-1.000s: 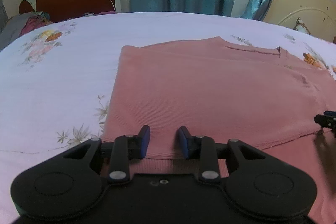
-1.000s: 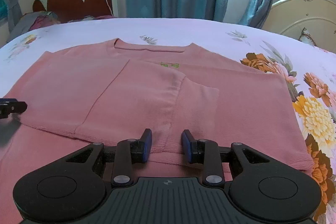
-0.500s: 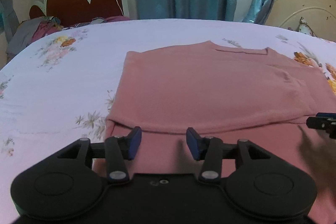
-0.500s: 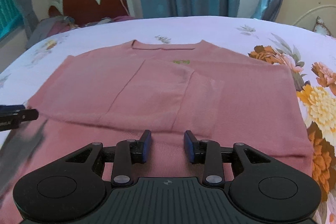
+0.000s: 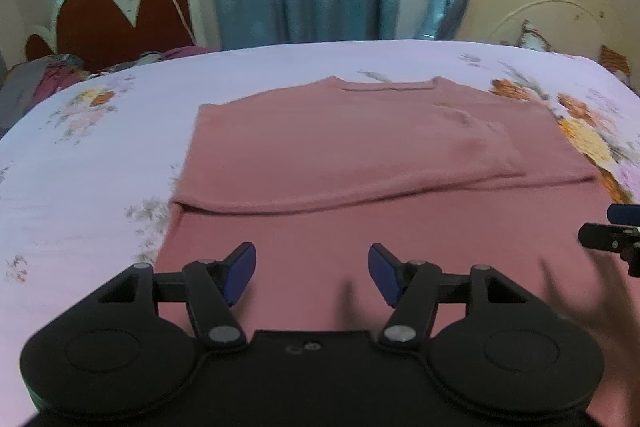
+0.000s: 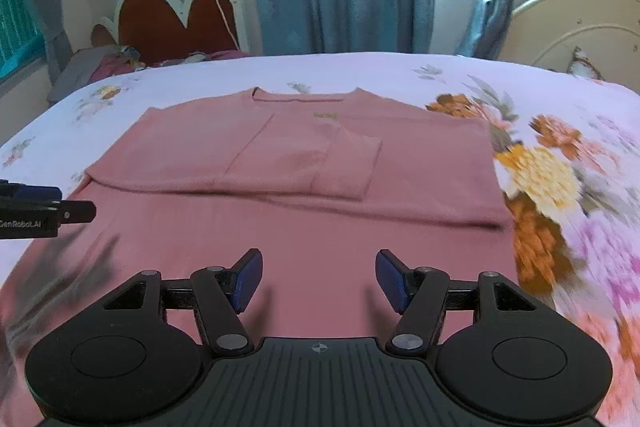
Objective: Fold small clothes
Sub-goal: 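Move both tools toward the ribbed hem of the pink sweatshirt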
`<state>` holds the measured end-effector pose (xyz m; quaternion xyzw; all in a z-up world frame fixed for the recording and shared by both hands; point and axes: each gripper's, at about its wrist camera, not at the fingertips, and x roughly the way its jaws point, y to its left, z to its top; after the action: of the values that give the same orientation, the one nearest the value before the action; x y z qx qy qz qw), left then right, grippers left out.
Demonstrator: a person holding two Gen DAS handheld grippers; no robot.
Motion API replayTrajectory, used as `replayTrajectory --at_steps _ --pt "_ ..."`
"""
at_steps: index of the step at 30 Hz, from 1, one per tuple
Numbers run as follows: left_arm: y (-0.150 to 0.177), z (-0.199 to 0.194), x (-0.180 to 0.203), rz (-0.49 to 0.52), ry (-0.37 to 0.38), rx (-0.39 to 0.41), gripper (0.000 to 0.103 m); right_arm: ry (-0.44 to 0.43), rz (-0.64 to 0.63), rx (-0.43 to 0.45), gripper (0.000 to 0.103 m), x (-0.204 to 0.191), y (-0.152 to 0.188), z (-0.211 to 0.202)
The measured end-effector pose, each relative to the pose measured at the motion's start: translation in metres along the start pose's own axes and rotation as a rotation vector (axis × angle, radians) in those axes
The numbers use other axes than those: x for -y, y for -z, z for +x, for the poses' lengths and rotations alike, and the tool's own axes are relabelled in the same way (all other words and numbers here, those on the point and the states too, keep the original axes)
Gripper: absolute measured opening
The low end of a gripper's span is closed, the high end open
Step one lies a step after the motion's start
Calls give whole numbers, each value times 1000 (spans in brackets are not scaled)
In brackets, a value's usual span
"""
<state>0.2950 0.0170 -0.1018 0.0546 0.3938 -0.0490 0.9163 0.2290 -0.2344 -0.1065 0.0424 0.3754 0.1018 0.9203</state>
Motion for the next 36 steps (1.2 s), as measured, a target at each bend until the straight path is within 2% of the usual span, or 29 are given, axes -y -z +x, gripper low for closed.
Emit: replayTrajectory --at_steps 6,19,36 --pt "26 -19 -8 -8 36 0 65 49 -4 -28 62 -13 28 -28" --pt "84 -55 -46 -56 44 -33 65 153 57 -67 62 -20 88 -77" --pt "135 -81 -95 -138 -2 -103 65 302 131 -103 62 15 130 -116"
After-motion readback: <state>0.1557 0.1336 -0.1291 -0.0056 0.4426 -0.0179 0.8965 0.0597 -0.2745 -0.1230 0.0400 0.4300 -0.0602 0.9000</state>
